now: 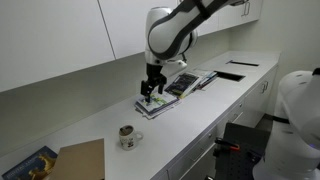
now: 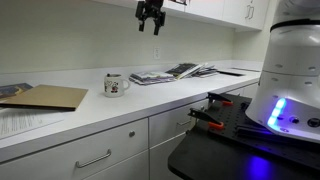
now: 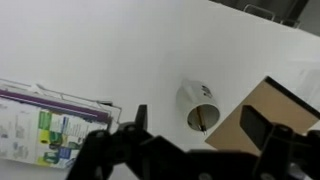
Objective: Move the mug forwards
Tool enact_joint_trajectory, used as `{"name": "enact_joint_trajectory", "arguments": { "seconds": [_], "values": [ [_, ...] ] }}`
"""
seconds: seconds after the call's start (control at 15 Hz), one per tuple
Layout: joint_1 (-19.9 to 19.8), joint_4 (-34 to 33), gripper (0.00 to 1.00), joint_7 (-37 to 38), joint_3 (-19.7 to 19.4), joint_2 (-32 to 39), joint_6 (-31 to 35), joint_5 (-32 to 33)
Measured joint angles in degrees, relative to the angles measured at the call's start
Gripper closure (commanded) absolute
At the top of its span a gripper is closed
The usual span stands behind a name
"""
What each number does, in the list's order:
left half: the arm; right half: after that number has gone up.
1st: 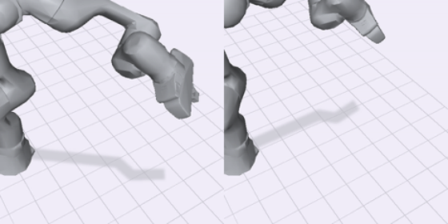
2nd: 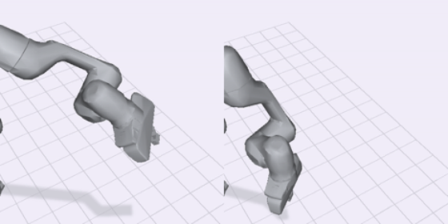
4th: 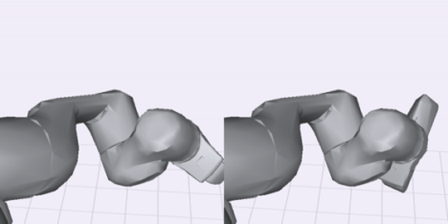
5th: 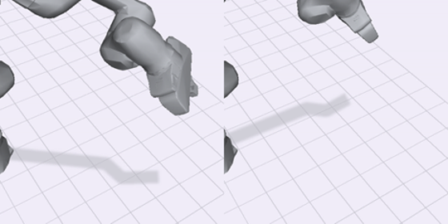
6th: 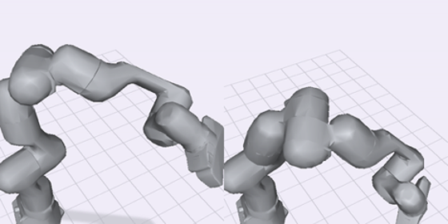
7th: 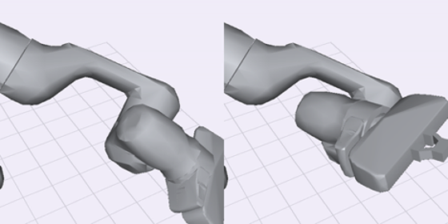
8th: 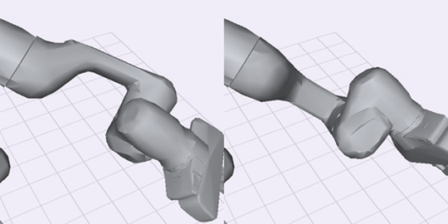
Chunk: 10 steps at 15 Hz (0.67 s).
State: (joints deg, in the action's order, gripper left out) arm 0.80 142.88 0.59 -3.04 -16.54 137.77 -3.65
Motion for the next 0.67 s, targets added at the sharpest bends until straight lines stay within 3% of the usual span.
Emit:
{"name": "enact_joint_trajectory", "arguments": {
  "seconds": [0.27,0.67],
  "values": [
    [-0.1,-5.3,0.0,4.0,1.6,15.0,6.3,1.7],
    [-0.1,-19.8,0.0,8.2,1.5,33.5,7.0,2.0]
  ]
}}
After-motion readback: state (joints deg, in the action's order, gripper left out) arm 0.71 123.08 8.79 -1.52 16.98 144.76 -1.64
